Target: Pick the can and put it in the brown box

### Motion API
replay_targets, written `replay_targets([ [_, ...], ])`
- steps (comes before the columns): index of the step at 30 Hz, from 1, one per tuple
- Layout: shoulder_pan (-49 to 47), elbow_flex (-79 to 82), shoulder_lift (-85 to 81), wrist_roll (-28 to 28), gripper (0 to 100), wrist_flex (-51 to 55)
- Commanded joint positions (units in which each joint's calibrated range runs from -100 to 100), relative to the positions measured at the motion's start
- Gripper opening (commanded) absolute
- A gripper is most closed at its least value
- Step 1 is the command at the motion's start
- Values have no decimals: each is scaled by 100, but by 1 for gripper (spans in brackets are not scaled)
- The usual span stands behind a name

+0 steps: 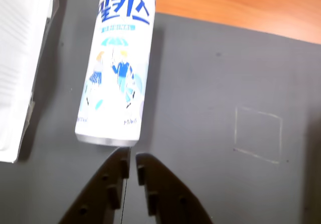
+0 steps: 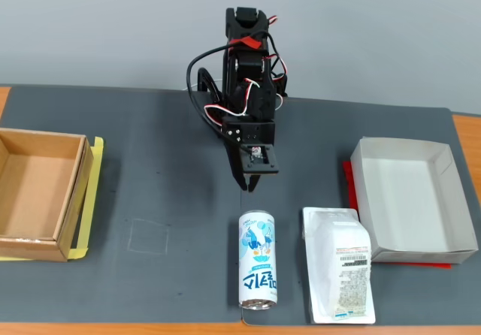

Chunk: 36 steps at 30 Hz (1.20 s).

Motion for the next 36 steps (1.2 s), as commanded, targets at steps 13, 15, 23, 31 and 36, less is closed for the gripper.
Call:
replay_targets([
  [13, -469, -2563, 3279, -29, 18, -445],
  [15, -607, -2771, 3533, -29, 20, -445],
  [23, -810, -3432, 4295, -389, 32, -402],
  [31, -786, -3441, 4583, -441, 39, -428],
  [36, -761, -3450, 4829, -477, 40, -445],
])
